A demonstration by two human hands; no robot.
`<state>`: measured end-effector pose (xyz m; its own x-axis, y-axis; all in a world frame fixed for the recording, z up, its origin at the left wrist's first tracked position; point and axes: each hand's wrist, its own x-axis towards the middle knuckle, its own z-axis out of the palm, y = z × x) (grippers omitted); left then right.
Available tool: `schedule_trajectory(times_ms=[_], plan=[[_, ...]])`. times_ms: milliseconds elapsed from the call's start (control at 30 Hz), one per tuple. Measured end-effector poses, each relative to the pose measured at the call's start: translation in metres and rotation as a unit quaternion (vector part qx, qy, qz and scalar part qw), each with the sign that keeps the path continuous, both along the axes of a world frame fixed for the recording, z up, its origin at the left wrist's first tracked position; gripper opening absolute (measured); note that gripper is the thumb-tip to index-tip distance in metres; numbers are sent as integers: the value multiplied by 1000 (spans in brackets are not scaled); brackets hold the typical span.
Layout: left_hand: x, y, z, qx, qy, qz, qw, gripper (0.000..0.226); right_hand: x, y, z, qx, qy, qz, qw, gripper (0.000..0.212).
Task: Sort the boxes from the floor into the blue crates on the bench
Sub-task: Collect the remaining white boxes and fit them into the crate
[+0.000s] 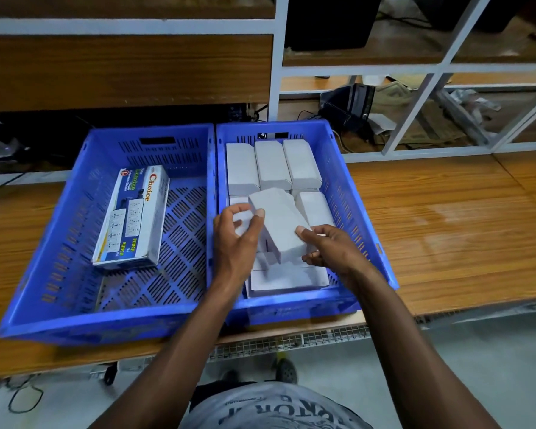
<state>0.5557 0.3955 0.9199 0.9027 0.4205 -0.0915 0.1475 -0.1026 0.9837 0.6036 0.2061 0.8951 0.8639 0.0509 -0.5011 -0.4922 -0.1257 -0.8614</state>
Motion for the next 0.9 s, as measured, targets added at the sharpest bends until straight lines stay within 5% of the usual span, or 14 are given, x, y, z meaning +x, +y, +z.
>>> schedule_trajectory(times_ms=[267,567,900], plan=[[-22,-11,6,-156,140,-115,971,37,14,54,-19,-62,-3,-19,998,49],[-15,-7,15,-398,186,-20,898,25,21,89,-17,-120,-8,68,990,34],[4,-13,5,-462,230,51,855,9,29,80,-7,-122,1,103,987,29]])
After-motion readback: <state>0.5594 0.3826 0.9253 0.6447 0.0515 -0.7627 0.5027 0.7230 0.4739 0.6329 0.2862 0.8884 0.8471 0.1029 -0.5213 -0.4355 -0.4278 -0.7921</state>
